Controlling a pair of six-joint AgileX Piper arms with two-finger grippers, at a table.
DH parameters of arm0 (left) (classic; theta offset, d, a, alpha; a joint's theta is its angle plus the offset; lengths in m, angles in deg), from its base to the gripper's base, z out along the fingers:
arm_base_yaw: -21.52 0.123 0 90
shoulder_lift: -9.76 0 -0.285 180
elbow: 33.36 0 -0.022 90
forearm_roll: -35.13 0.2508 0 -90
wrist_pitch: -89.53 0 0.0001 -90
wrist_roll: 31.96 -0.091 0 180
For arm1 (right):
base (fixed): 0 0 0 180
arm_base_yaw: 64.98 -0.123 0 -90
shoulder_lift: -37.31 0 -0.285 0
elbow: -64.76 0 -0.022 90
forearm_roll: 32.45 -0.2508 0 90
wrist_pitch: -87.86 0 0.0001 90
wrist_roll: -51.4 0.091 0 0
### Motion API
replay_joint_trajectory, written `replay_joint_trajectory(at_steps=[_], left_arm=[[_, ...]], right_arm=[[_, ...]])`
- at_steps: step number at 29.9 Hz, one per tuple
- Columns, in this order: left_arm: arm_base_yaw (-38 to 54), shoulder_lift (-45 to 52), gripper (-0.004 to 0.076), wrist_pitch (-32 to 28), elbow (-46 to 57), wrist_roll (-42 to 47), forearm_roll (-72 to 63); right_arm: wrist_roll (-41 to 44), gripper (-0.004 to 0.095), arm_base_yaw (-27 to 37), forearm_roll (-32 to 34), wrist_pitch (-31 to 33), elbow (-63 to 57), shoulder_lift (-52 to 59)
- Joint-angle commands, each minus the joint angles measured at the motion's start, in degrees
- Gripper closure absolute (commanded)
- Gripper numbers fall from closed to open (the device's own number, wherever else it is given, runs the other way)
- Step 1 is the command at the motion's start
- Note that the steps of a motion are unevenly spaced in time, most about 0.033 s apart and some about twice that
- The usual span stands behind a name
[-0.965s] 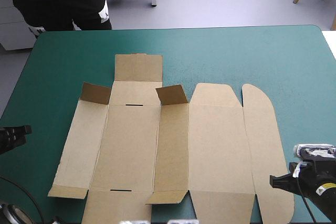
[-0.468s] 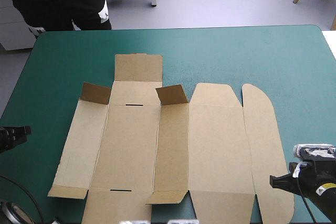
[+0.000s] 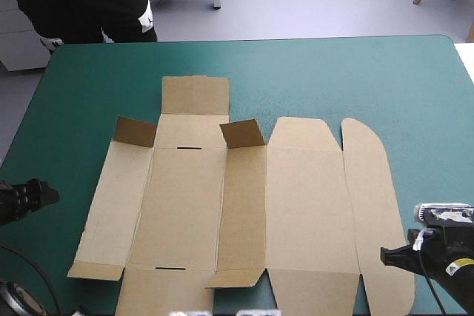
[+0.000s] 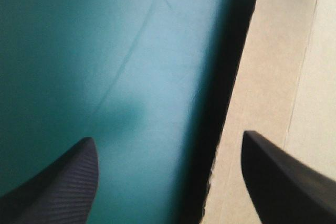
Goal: Fold the box
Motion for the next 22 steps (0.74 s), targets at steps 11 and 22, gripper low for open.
replay_joint_trajectory(at_steps=[11,22], left_arm=[[-0.03,-2.83,0.0188,-0.71,11.15,-7.87,-3.56],[-5.85,-3.92,0.0207,-1.69,12.71,-10.74,-6.06]], right_arm=[[-0.68,0.0927,0.22,-0.68,-3.12,1.32,-0.39],[-1.03,0.0927,0.22,-1.05,-3.02,1.32,-0.39]])
